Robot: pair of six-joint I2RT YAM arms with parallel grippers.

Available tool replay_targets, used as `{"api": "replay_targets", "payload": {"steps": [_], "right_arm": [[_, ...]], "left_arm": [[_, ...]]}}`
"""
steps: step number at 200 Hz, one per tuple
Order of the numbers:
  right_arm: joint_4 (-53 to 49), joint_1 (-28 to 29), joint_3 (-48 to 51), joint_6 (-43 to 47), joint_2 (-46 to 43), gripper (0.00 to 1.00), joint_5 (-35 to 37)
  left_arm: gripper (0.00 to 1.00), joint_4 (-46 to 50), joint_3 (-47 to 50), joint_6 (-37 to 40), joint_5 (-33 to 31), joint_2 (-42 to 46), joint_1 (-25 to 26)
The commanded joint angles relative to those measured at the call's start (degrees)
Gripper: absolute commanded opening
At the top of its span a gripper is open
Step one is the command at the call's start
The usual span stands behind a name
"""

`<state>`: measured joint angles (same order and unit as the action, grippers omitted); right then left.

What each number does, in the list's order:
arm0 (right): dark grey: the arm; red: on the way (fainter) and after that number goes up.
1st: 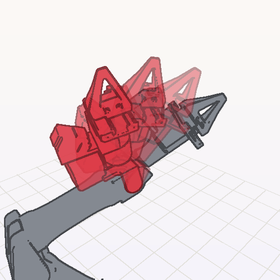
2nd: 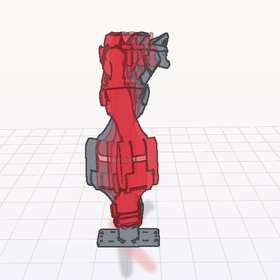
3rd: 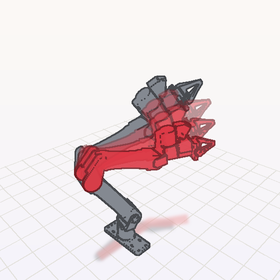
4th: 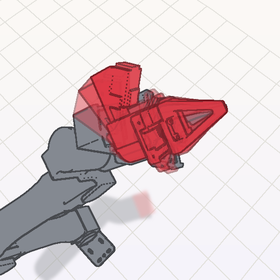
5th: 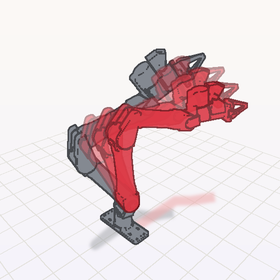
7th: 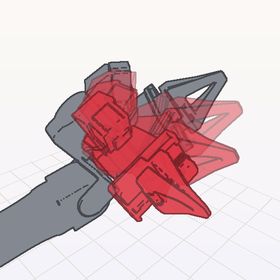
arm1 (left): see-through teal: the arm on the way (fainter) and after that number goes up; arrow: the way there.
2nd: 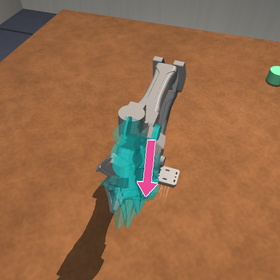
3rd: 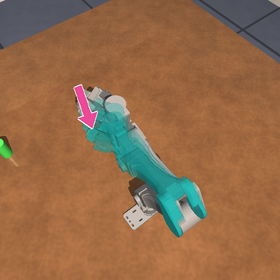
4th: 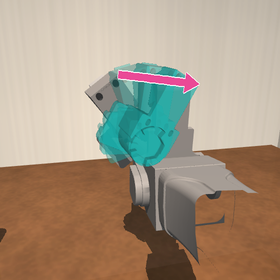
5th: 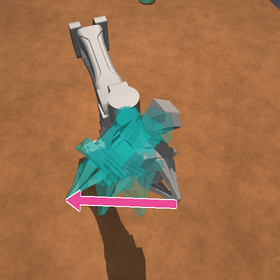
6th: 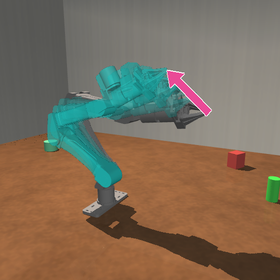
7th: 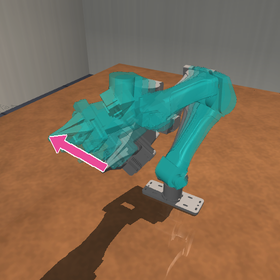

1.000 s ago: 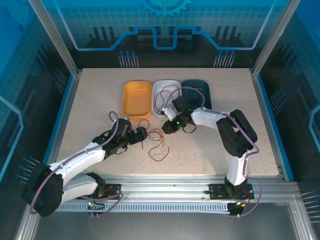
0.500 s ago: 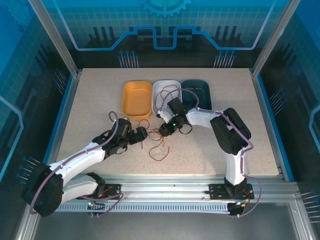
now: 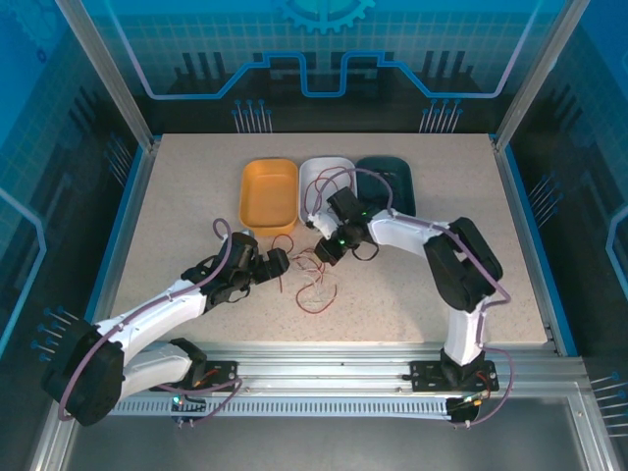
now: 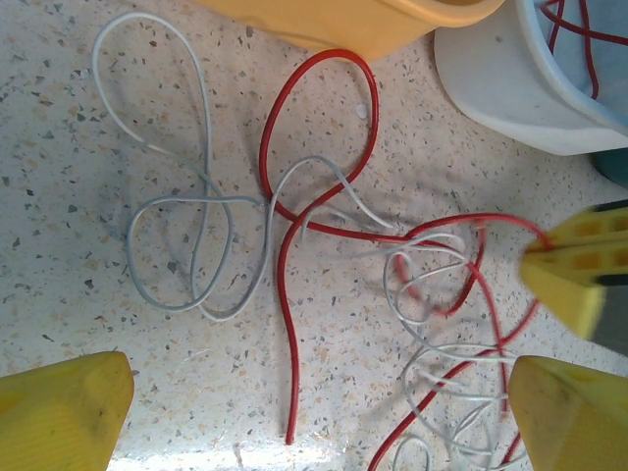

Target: Untangle the cables

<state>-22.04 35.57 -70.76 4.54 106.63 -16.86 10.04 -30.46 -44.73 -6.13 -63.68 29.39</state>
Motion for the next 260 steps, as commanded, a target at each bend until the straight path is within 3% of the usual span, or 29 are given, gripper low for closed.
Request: {"api": "replay_targets", "payload": {"steps": [1,79,153,211,260], "right_arm": [[-2.3,1.5,1.0,-0.2,-7.2,0.00,5.7],[-3.9,8.0,0.8,-0.2,-22.6,0.00,21.0],[1.4,12.8,0.6,-2.4,-31.8,0.00,33.7],[5.6,13.7,1.1,-4.7,-36.3,0.00,36.7],[5.1,13.8,-0.3,-7.9,-36.7,0.00,36.6]], "left_arm": [[0.99,-0.7,-0.9,-0.1,1.5,0.8,-0.3],[0.99,-2.7,-1.6,0.3,3.9,0.3,-0.4],[0.99,-3.1,-0.5,0.5,3.8,1.7,-0.4],[0.99,-6.7,0.9,2.1,6.4,3.9,-0.3],[0.99,-23.4,7.1,6.2,16.0,10.7,-0.3]]}}
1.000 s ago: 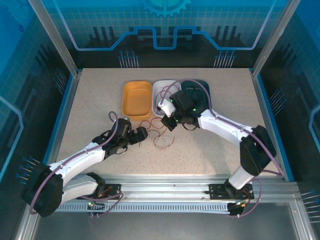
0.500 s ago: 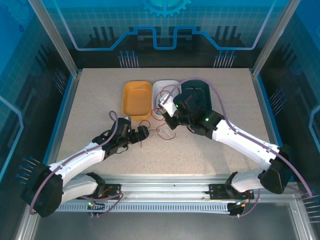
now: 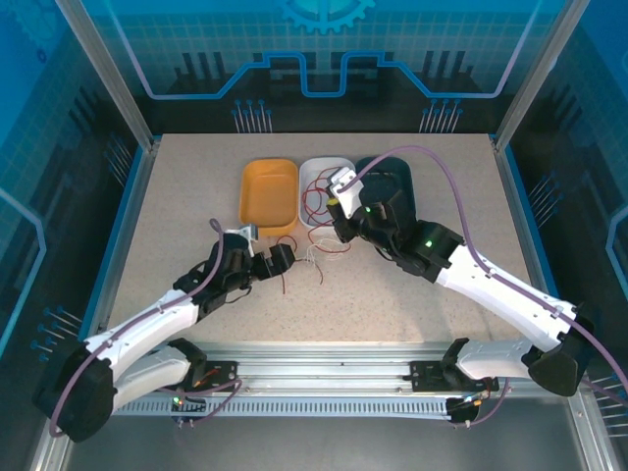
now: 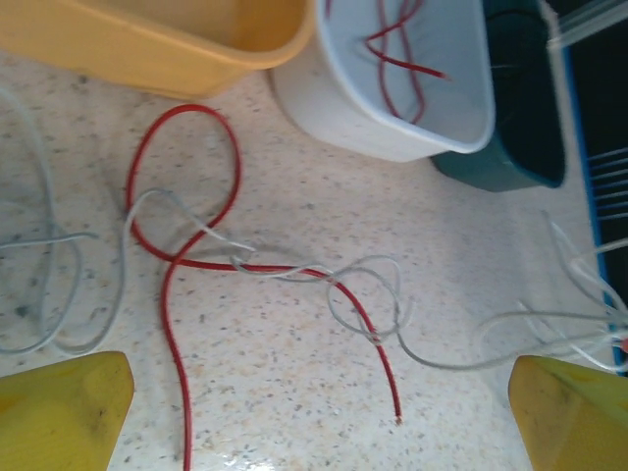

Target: Untangle the cables

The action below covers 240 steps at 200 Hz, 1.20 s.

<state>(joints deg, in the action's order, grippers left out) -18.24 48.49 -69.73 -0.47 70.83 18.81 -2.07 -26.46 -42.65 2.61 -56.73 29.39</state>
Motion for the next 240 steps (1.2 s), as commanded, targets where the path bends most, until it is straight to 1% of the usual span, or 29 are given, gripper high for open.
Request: {"api": "replay_targets", "payload": {"steps": [1,14,27,38,54,59,67,75,86,97,123,153,166,188,203,215,231,240], "right_arm": [[1.2,0.9,-1.4,-2.9,-0.9,0.00,1.0],[0.6,0.9,-2.0,-4.1,-0.8,0.00,0.9],[-0.1,0.8,-2.9,-5.2,-0.7,0.00,0.6],[-0.5,0.9,-3.4,-6.0,-0.7,0.00,0.0],[-0.5,0.9,-3.9,-6.9,-0.9,0.00,-1.6],[-0.5,0.9,-4.0,-7.2,-0.9,0.00,-2.0],[-0.5,0.9,-4.2,-7.7,-1.0,0.00,-2.6],[-0.5,0.9,-4.4,-8.1,-1.0,0.00,-3.2],[-0.5,0.9,-4.6,-8.4,-1.1,0.00,-3.8],[-0.5,1.0,-4.7,-8.7,-1.3,0.00,-4.2],[-0.6,1.0,-4.6,-9.7,-1.8,0.00,-5.1],[-0.9,1.0,-4.5,-10.7,-2.3,0.00,-6.3],[-0.7,1.0,-4.5,-11.0,-2.6,0.00,-6.3],[-0.2,1.1,-4.4,-11.3,-3.1,0.00,-6.5],[-0.2,1.0,-4.5,-11.3,-3.2,0.00,-6.5],[-0.4,1.1,-4.7,-11.3,-3.1,0.00,-6.4],[-0.6,1.1,-4.8,-11.2,-3.1,0.00,-6.1],[-1.0,1.1,-5.0,-10.9,-3.1,0.00,-5.5]], "left_arm": [[0.99,-11.6,3.2,4.2,7.5,3.9,-0.3],[0.96,-15.0,4.2,6.3,10.1,5.4,-0.3],[0.90,-16.3,4.2,8.4,12.6,6.1,-0.1],[0.89,-16.5,3.8,10.3,14.4,6.0,0.0],[0.82,-17.6,3.2,12.6,16.0,4.7,0.9],[0.79,-18.2,3.1,13.3,16.3,4.2,1.2],[0.71,-19.5,3.0,14.4,17.0,3.1,1.7],[0.69,-20.3,2.6,15.8,17.4,1.8,2.2],[0.68,-20.4,1.7,17.8,17.2,-0.1,2.9],[0.69,-21.2,1.3,19.1,15.7,-1.7,3.6],[0.69,-23.7,1.1,20.7,13.2,-4.3,3.7],[0.60,-25.3,0.8,20.9,12.2,-6.8,3.7],[0.53,-26.7,0.7,20.3,12.6,-8.1,3.8],[0.51,-29.6,0.9,19.0,13.6,-10.4,4.0],[0.34,-30.3,0.5,18.3,13.8,-11.8,4.3],[0.25,-30.7,0.2,17.8,13.8,-12.8,4.4],[0.11,-30.7,0.0,17.0,12.9,-13.6,4.5],[0.06,-30.1,0.1,16.6,12.0,-13.7,4.5]]}}
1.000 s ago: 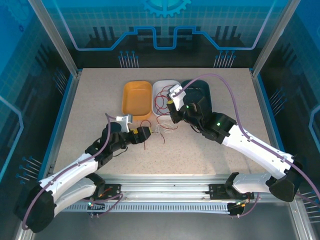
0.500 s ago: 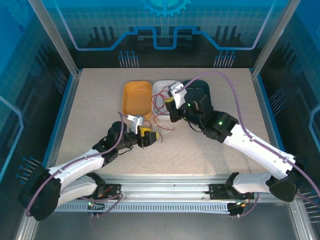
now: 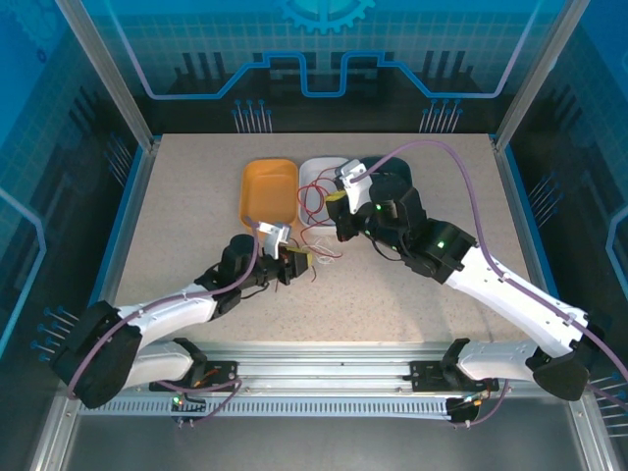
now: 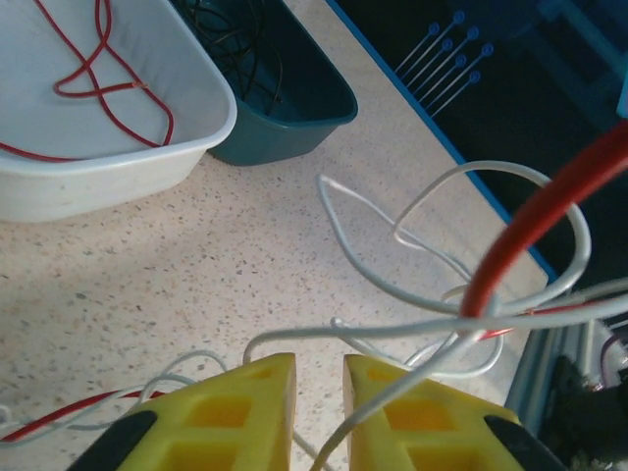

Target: Untangle the cables

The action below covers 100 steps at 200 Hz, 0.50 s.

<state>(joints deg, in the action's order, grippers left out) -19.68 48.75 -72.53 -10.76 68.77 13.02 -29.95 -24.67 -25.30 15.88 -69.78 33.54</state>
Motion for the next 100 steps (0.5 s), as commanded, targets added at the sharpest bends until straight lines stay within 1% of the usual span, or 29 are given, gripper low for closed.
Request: {"api": "replay_targets", "payload": {"steps": [1,11,26,44,73,100], "right_arm": [[0.5,0.8,-2.2,-0.6,-1.1,0.00,0.3],[0.3,0.8,-2.3,-0.2,-1.4,0.00,1.3],[0.1,0.7,-3.0,1.1,-1.8,0.00,2.9],[-0.9,0.7,-4.6,3.0,-1.8,0.00,6.5],[0.3,0.7,-5.5,5.7,-2.2,0.00,14.5],[2.0,0.6,-6.3,8.7,-2.6,0.00,21.6]], "left_arm": [[0.05,-2.2,-1.7,-0.8,-1.4,-0.6,0.4],[0.00,-1.7,-1.3,-1.1,-2.2,-0.4,0.3],[0.00,-1.6,0.0,-1.7,-2.9,0.2,0.3],[0.00,-0.6,1.6,-2.3,-3.6,1.4,0.3],[0.00,2.0,4.3,-3.8,-6.9,3.4,0.4],[0.00,2.4,6.8,-5.4,-10.1,5.2,0.4]]}}
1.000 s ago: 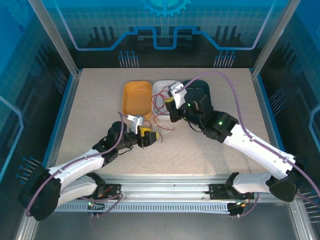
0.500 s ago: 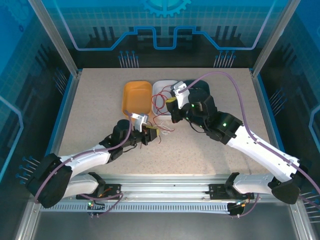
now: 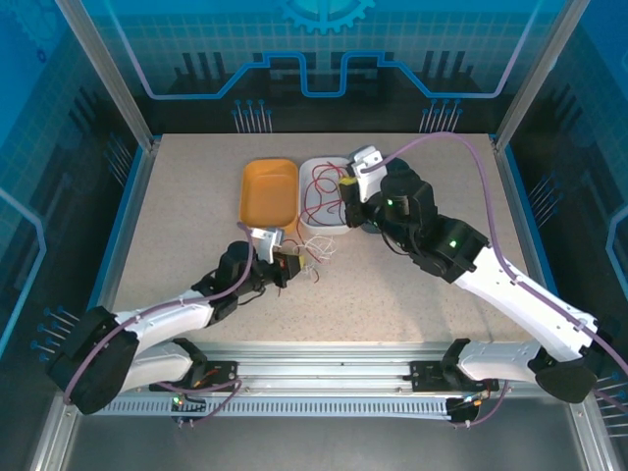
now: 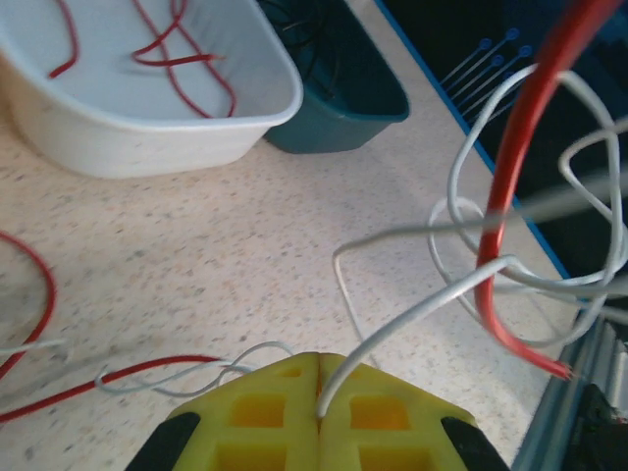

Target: Untangle the cables

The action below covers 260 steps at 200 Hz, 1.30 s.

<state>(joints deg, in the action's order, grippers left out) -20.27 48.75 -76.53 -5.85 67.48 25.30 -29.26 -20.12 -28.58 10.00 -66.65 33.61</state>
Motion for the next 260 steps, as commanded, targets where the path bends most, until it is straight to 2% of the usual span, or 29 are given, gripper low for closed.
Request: {"api": "replay_targets", "payload": {"steps": [1,46,73,104,121,188,245,260], "right_arm": [[2.6,0.6,-2.3,3.9,-1.3,0.00,9.6],[5.1,0.4,-3.0,9.8,-2.1,0.00,18.5],[7.1,0.1,-3.2,12.9,-2.6,0.00,21.5],[3.7,-1.7,-5.2,10.6,-1.2,0.00,18.3],[-0.6,-3.2,-8.4,7.9,2.2,0.00,15.6],[-8.0,-9.4,-22.5,6.5,20.5,0.00,7.1],[-13.3,-14.3,-33.3,-0.8,34.8,0.00,1.3],[-15.1,-14.9,-36.6,-2.3,38.8,0.00,1.1]], "left_arm": [[0.00,1.7,2.4,-2.2,-4.2,2.1,0.3],[0.00,3.6,2.8,-1.8,-6.1,3.3,0.3],[0.00,4.0,2.6,-1.7,-6.4,3.3,0.3],[0.00,4.5,2.2,-1.7,-5.2,3.0,0.4],[0.11,5.1,1.4,-1.9,-4.1,2.8,0.3],[0.39,6.7,0.0,-3.4,-2.8,3.3,0.4],[0.63,11.4,0.0,-4.1,-3.7,9.8,0.3],[0.74,13.2,-0.1,-4.1,-4.4,12.0,0.3]]}}
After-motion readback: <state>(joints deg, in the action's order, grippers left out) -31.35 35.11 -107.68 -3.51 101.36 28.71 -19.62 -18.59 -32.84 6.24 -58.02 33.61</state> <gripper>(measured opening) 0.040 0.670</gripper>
